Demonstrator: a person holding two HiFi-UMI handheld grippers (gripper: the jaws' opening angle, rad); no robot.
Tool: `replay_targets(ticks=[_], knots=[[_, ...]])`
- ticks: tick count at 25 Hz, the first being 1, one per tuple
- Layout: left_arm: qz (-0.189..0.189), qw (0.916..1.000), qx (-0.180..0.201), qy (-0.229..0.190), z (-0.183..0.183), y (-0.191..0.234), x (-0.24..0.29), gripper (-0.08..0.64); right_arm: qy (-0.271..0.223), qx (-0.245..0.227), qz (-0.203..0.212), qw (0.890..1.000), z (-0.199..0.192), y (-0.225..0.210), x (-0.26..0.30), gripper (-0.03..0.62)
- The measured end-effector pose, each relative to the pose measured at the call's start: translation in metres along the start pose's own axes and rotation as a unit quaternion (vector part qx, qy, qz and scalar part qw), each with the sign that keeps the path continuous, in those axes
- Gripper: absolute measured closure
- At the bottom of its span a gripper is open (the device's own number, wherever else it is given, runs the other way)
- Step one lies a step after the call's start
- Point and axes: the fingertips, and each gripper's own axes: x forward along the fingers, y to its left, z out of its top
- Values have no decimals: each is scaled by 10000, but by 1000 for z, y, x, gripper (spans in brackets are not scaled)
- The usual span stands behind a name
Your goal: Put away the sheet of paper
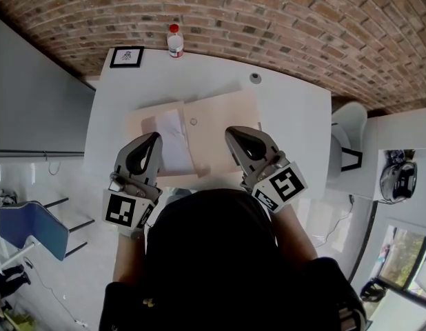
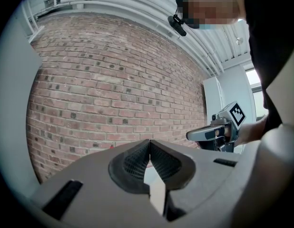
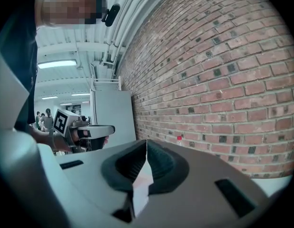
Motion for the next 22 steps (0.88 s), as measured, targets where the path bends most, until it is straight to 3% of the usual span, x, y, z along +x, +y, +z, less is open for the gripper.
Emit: replay_targets(ticks=[22], knots=[[84, 9999, -76, 67, -8, 6, -6, 555, 80, 34, 168, 9998, -4, 12, 10, 581]])
